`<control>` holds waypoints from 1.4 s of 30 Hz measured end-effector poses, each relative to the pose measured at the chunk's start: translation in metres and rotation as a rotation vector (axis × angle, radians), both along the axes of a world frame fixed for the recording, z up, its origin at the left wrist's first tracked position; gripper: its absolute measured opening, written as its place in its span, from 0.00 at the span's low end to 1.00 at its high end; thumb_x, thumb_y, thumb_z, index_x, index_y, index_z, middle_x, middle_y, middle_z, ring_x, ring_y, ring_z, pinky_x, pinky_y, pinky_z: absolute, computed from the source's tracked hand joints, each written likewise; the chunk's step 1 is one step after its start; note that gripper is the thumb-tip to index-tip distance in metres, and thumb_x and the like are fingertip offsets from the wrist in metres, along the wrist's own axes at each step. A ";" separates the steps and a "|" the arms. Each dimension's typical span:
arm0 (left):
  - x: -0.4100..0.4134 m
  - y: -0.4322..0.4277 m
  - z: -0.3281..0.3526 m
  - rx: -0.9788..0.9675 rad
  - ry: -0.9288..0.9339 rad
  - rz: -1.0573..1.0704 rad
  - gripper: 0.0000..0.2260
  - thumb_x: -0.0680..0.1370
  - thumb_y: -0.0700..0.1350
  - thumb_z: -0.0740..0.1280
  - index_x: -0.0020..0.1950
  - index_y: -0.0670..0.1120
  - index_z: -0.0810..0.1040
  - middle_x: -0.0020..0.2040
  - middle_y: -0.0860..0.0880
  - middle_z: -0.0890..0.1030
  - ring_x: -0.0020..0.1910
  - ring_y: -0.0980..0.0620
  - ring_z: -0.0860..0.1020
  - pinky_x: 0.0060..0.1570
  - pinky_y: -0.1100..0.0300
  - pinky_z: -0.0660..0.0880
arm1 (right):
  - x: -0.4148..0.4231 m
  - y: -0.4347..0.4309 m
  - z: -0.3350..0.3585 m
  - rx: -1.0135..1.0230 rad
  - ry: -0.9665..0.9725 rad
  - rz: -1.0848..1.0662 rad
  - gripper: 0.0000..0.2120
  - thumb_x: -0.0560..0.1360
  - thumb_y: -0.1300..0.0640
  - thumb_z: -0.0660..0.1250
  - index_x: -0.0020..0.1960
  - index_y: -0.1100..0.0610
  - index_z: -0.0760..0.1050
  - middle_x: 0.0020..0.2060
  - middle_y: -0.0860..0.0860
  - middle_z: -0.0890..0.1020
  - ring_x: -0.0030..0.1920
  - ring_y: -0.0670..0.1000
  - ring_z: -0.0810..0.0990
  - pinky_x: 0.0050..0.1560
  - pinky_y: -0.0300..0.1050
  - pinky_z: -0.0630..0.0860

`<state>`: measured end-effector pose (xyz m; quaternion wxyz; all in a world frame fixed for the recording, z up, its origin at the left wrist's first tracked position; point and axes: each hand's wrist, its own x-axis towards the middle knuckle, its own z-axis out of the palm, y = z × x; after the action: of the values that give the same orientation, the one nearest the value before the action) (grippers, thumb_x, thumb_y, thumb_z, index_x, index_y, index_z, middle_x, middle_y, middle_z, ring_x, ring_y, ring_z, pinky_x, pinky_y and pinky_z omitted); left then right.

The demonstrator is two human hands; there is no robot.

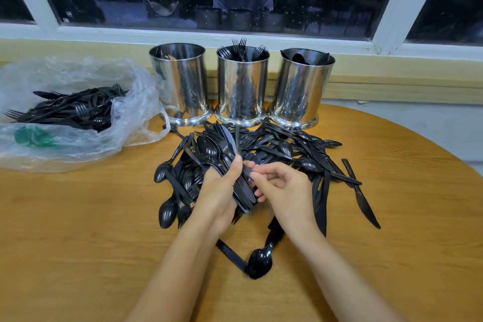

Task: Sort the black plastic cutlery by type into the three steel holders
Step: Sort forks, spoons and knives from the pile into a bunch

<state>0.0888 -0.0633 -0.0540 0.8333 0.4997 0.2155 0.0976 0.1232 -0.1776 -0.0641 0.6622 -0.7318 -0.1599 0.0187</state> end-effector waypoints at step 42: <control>-0.002 0.016 0.004 0.008 -0.056 -0.006 0.11 0.82 0.44 0.64 0.58 0.39 0.78 0.40 0.45 0.79 0.33 0.53 0.76 0.35 0.62 0.77 | 0.015 -0.021 0.010 -0.153 0.011 0.041 0.05 0.74 0.61 0.71 0.49 0.55 0.83 0.38 0.48 0.83 0.24 0.48 0.77 0.27 0.34 0.71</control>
<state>0.0867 -0.0475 -0.0501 0.8373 0.5007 0.1902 0.1100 0.1378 -0.1984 -0.0543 0.6046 -0.7768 -0.1693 0.0486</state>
